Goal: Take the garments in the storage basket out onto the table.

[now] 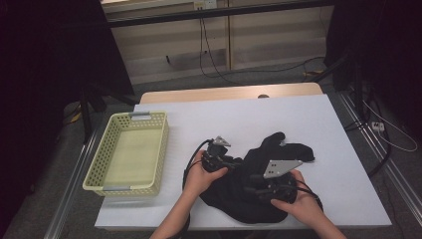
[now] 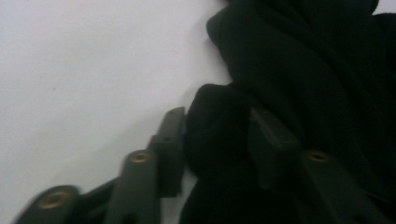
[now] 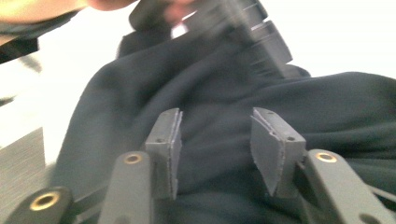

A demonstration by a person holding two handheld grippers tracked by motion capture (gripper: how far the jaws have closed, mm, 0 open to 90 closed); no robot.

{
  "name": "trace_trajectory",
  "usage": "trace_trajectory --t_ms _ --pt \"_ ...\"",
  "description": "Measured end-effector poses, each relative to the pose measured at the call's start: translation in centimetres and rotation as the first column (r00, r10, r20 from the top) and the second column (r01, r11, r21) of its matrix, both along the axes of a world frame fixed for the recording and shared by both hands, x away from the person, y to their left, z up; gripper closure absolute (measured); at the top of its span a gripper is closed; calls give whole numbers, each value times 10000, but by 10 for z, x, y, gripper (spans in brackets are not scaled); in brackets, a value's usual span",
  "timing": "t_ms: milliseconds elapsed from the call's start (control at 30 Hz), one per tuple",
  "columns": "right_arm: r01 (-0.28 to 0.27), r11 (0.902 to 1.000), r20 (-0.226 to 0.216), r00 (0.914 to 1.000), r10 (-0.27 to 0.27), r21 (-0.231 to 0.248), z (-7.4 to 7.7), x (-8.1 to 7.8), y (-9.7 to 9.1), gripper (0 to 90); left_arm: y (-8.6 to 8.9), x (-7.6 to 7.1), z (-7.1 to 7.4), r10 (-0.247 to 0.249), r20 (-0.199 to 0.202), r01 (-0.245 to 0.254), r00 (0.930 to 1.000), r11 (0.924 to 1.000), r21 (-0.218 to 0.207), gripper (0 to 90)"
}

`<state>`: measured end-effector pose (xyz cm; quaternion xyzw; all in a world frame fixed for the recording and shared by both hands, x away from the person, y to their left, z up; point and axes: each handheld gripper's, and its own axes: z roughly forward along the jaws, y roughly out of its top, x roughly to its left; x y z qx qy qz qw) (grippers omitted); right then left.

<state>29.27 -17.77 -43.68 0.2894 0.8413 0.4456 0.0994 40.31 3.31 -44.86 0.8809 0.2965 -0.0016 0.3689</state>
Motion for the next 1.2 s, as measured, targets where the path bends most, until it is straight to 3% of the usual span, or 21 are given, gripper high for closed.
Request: trace_trajectory --t_ms 33,67,133,200,300,467,533,600,700,867,967,1033,1067,1133,1167,1200 --pt "259 9996 139 9996 -261 96 1 1 -3 524 0 0 0 -168 -342 163 9993 9998 -126 674" --pt "510 9985 223 9984 -514 184 1 2 -5 509 -1 -1 0 -231 -321 227 9992 9996 -146 761" --pt "755 9970 336 9965 -760 149 -1 5 -6 488 0 -2 2 -182 -326 181 9993 9998 -56 815" --pt "863 9963 357 9956 -862 -11 -4 7 -5 470 4 -1 6 42 -167 -40 9999 9999 119 836" --pt "834 9959 345 9960 -822 -362 -9 9 0 459 25 3 21 806 16 -805 9967 9962 -326 843" --pt "748 9940 135 9972 -740 -804 -17 12 8 456 72 0 47 2112 443 -2069 9764 9746 -858 846" --pt "786 9938 -6 9969 -789 -785 -20 14 10 456 81 -3 50 2240 478 -2183 9734 9705 -1027 853" --pt "847 9930 -68 9963 -855 -826 -22 16 12 458 81 -5 49 2115 418 -2072 9765 9742 -894 853" --pt "827 9945 -368 9957 -852 -650 -24 19 12 558 77 -6 43 2081 300 -2048 9776 9748 -879 851" --pt "466 9968 -320 9983 -488 -656 -24 17 13 726 71 -4 34 1972 100 -1961 9803 9783 -668 850" --pt "273 9983 -533 9981 -300 -515 -23 17 13 828 68 -3 32 1867 47 -1860 9824 9804 -644 843" --pt "140 9986 -691 9975 -176 -517 -21 15 12 854 68 -2 33 1816 31 -1810 9834 9811 -685 791" --pt "30 9985 -774 9970 -72 -540 -20 13 12 856 67 -1 32 1915 219 -1896 9812 9793 -712 706" --pt "-309 9974 -901 9956 249 -657 -18 8 11 856 64 1 32 2054 496 -2008 9774 9759 -851 438" --pt "-443 9966 -1006 9942 373 -687 -17 5 11 857 64 3 32 1851 355 -1817 9821 9799 -822 367" --pt "-622 9960 -1131 9921 547 -642 -16 1 10 856 61 5 31 1811 283 -1778 9831 9798 -919 362"
